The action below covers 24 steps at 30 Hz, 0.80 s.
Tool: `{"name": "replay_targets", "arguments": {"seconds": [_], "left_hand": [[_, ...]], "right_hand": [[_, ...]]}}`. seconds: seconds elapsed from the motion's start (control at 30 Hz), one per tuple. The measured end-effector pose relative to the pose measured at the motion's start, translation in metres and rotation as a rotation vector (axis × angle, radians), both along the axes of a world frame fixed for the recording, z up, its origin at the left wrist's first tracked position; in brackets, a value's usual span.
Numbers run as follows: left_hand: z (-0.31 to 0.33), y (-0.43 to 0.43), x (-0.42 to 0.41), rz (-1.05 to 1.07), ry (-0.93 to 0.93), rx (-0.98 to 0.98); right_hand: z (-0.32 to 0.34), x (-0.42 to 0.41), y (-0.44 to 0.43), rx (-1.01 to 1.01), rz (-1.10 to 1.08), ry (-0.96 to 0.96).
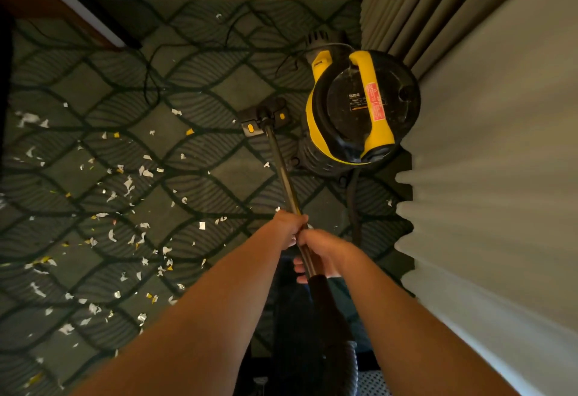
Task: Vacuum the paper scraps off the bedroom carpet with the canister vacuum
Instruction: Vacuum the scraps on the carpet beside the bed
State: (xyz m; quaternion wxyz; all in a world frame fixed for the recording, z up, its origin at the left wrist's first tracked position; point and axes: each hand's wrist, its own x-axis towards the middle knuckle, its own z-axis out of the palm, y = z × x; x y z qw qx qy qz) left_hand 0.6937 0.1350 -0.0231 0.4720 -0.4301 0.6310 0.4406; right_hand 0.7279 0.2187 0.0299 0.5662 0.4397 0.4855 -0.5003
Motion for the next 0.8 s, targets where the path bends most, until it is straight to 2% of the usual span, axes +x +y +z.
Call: {"name": "replay_targets", "arguments": {"seconds": [0.1, 0.17, 0.53, 0.8], "left_hand": [[0.000, -0.020, 0.005, -0.012, -0.004, 0.008], [0.007, -0.034, 0.003, -0.042, 0.035, 0.003], [0.025, -0.118, -0.011, -0.091, 0.164, 0.014], [0.030, -0.152, -0.074, -0.098, 0.263, 0.022]], "right_hand": [[-0.004, 0.019, -0.033, 0.187, 0.007, 0.222], [-0.004, 0.020, -0.055, 0.255, 0.032, 0.300], [0.018, 0.013, -0.144, 0.306, -0.067, 0.412], [0.025, -0.046, -0.179, 0.314, -0.117, 0.505]]}}
